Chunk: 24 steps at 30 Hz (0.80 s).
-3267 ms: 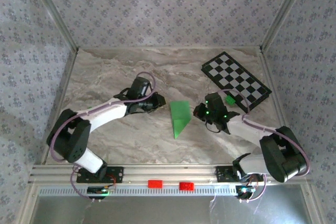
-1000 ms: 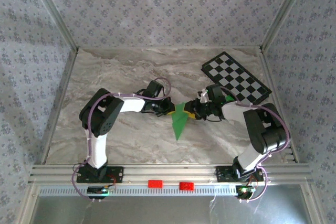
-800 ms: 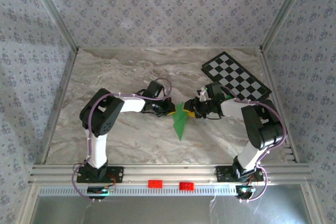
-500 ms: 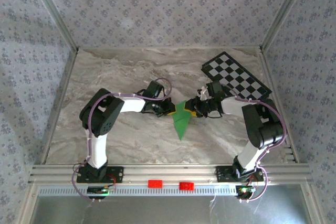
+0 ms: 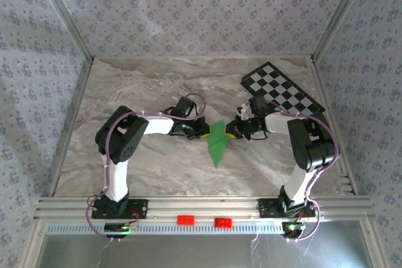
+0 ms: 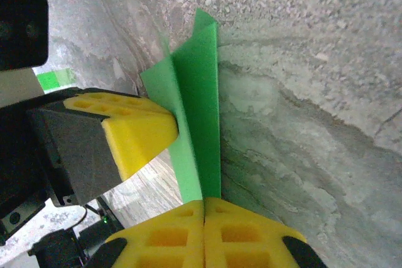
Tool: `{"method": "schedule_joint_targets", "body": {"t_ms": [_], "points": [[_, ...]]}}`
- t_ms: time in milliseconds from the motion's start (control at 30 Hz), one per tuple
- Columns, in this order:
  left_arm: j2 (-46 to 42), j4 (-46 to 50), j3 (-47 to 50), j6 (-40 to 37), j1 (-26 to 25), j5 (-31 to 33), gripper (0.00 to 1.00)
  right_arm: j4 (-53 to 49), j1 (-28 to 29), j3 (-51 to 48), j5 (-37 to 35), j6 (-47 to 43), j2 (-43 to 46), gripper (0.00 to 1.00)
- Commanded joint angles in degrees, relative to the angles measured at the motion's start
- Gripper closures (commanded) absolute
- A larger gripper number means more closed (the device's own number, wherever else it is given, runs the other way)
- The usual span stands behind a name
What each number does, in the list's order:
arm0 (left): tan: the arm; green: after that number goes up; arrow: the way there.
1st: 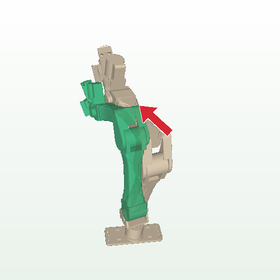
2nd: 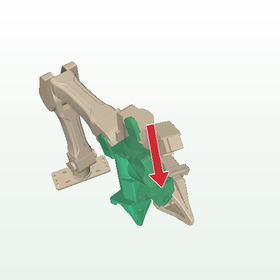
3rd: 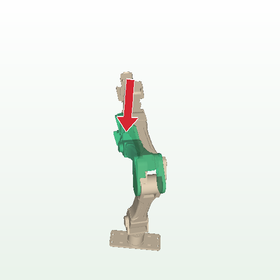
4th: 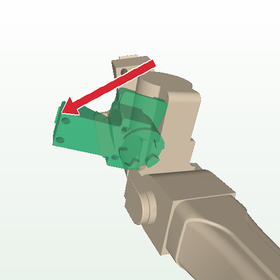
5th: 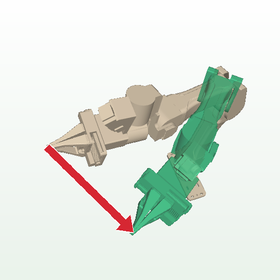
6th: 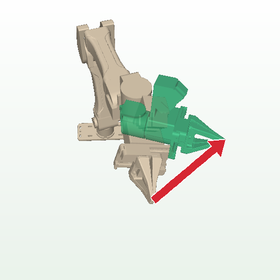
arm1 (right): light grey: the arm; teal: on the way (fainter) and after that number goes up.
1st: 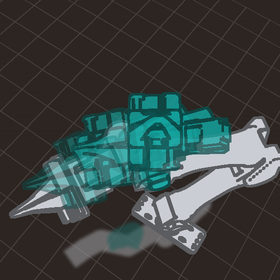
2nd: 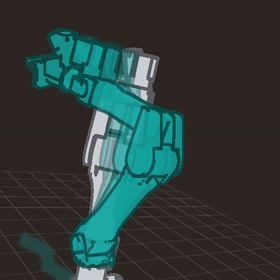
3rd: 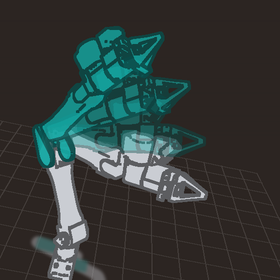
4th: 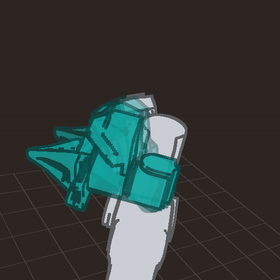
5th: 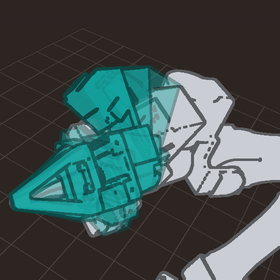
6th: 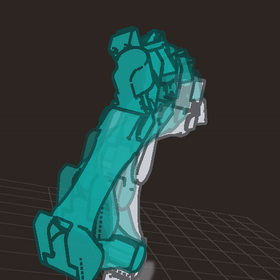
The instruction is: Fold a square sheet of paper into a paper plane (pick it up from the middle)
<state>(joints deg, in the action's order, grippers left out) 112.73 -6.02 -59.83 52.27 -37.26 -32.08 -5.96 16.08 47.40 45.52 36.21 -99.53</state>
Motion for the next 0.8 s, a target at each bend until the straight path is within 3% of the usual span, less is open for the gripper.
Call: {"method": "schedule_joint_targets", "body": {"t_ms": [0,100,267,367,633,767], "points": [[-4.2,0.1,-1.0,-0.9,-0.3,0.8,0.93,-1.2,-0.3,-0.9,1.0,-0.9,2.0,0.97],[-6.2,-0.7,-0.4,0.0,-0.5,1.8,0.88,5.1,-0.3,-4.8,-1.5,5.8,4.6,0.97],[-6.9,-3.3,1.4,2.7,-1.2,0.8,0.89,18.4,0.5,-13.4,-8.6,19.4,9.1,0.97],[-5.7,-3.5,1.1,3.2,-2.0,-0.2,0.92,21.3,1.6,-16.5,-12.8,23.9,11.1,0.96],[-1.1,-3.2,-0.4,3.5,-4.0,-0.9,0.97,23.3,2.3,-18.0,-7.5,22.5,11.4,0.89],[0.4,-2.7,0.0,3.6,-4.2,0.4,1.0,23.2,2.2,-17.4,-4.7,20.5,10.7,0.8]]}}
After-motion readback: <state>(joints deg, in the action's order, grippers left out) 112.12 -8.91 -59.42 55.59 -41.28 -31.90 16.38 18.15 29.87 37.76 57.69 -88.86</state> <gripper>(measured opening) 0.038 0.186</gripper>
